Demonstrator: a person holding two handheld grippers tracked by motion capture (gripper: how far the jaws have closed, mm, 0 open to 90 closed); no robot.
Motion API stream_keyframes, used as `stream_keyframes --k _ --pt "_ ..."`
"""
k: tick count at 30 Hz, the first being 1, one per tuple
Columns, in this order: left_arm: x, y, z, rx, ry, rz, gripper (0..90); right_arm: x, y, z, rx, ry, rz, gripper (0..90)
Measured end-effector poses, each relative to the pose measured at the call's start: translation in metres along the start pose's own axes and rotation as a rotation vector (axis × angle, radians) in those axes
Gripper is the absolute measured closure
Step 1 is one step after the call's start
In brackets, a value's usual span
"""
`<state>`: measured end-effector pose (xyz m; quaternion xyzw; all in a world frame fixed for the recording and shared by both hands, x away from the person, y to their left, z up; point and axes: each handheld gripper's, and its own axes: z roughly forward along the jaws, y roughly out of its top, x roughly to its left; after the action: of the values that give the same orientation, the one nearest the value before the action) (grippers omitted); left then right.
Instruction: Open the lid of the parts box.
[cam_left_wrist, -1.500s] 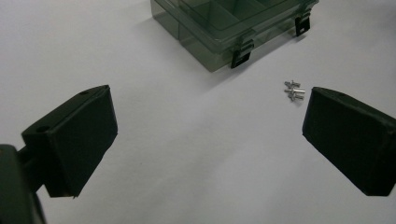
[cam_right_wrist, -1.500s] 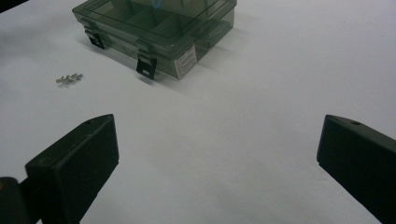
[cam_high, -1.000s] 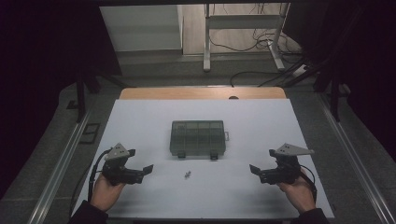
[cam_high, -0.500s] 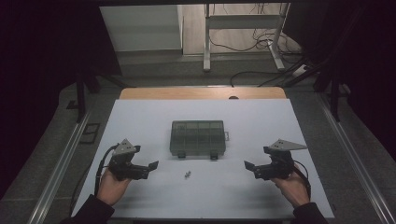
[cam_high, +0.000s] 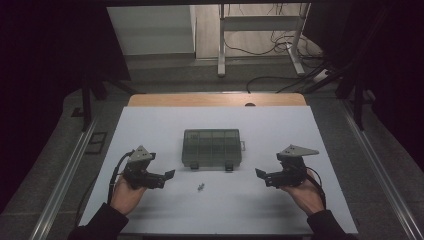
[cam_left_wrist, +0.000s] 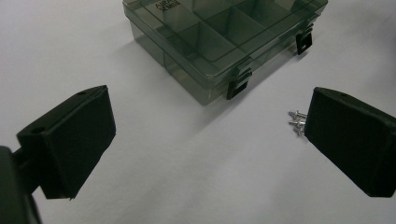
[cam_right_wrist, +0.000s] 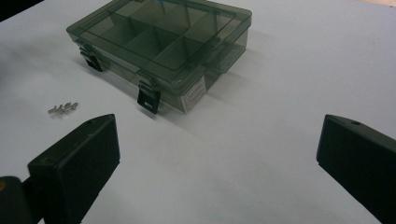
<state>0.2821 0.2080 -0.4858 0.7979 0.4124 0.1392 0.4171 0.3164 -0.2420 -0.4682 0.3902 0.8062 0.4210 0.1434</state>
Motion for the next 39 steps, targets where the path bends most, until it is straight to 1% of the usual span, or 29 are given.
stream_keyframes --k 5,8,12,13,16,19,26,30,32,33,34,35,36,38,39 --pt "0.001 0.003 0.005 0.008 0.000 0.011 2.4 -0.001 0.002 0.004 -0.004 -0.006 -0.007 0.0" --pt "0.002 0.005 0.008 0.017 0.003 0.019 2.3 0.000 0.003 0.007 -0.002 -0.005 -0.020 0.0" --pt "0.002 0.007 0.012 0.024 -0.004 0.018 2.1 0.001 0.005 0.012 0.006 -0.002 -0.026 0.0" --pt "0.002 0.008 0.013 0.023 -0.004 0.021 2.1 0.002 0.006 0.015 0.013 0.005 -0.027 0.0" --pt "0.002 0.009 0.016 0.021 -0.004 0.021 2.1 0.003 0.007 0.017 0.022 0.006 -0.033 0.0" --pt "0.003 0.012 0.020 0.022 -0.006 0.027 2.2 0.005 0.010 0.024 0.035 0.025 -0.030 0.0" --pt "0.003 0.015 0.026 0.021 -0.002 0.036 2.2 0.006 0.014 0.031 0.047 0.009 -0.044 0.0" --pt "0.004 0.018 0.029 0.019 -0.002 0.041 2.2 0.005 0.016 0.035 0.049 0.005 -0.041 6.9" --pt "0.004 0.019 0.031 0.018 -0.004 0.039 2.2 0.004 0.017 0.037 0.060 0.012 -0.040 10.7" --pt "0.004 0.020 0.032 0.017 -0.005 0.039 2.2 0.003 0.016 0.040 0.074 0.012 -0.043 15.2" --pt "0.004 0.020 0.033 0.017 -0.007 0.038 2.2 0.003 0.016 0.040 0.074 0.012 -0.043 15.2" --pt "0.005 0.021 0.035 0.017 -0.008 0.038 2.2 0.003 0.016 0.043 0.092 0.023 -0.044 20.2" --pt "0.005 0.021 0.035 0.017 -0.008 0.038 2.2 0.003 0.016 0.043 0.092 0.023 -0.044 20.2" --pt "0.006 0.022 0.037 0.015 -0.006 0.041 2.2 0.003 0.016 0.044 0.110 0.030 -0.047 26.1" --pt "0.006 0.023 0.038 0.013 -0.006 0.041 2.2 0.003 0.015 0.045 0.123 0.037 -0.046 31.8"
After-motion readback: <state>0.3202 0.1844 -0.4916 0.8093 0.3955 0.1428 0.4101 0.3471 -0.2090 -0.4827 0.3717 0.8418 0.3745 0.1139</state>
